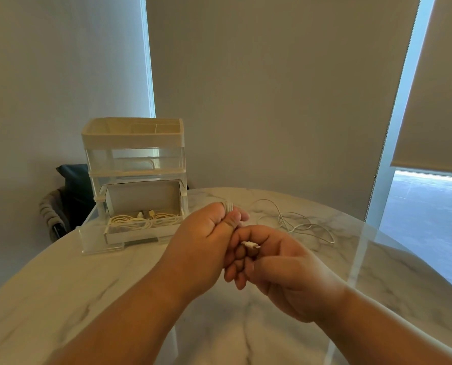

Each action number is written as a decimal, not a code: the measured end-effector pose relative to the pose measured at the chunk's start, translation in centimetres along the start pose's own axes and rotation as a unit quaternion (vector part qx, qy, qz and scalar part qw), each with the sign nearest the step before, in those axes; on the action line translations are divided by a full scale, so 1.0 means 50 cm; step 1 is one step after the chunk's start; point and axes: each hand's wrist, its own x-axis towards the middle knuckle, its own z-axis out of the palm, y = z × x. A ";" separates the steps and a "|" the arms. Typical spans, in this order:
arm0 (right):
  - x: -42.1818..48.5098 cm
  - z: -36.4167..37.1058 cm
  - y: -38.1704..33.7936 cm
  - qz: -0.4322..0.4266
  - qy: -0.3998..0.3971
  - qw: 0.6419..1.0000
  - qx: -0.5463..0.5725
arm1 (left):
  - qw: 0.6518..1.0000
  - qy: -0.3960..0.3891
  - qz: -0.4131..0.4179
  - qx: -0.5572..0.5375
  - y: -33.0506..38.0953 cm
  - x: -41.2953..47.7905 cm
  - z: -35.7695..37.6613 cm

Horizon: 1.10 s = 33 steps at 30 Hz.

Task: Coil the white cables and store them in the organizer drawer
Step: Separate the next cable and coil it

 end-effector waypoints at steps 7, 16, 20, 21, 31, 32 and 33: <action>-0.013 -0.006 -0.024 -0.085 0.104 0.938 -0.319 | 0.986 -0.162 -0.033 -0.013 0.013 -0.015 0.010; -0.011 -0.005 -0.005 -0.155 0.216 0.864 -0.428 | 0.963 -0.223 -0.092 -0.117 0.002 -0.001 0.005; -0.013 0.005 -0.010 -0.167 0.218 0.876 -0.397 | 0.936 -0.266 -0.119 -0.198 -0.007 0.005 -0.008; -0.012 0.005 -0.010 -0.170 0.223 0.877 -0.390 | 0.925 -0.275 -0.125 -0.229 -0.008 0.006 -0.010; -0.008 -0.008 -0.022 -0.106 0.210 0.930 -0.283 | 0.914 -0.283 -0.147 -0.252 -0.018 0.005 0.003; -0.008 -0.009 -0.021 -0.096 0.208 0.930 -0.287 | 0.928 -0.286 -0.138 -0.194 -0.018 0.004 0.002; -0.007 -0.012 -0.017 -0.089 0.207 0.929 -0.295 | 0.939 -0.285 -0.128 -0.146 -0.016 0.003 0.001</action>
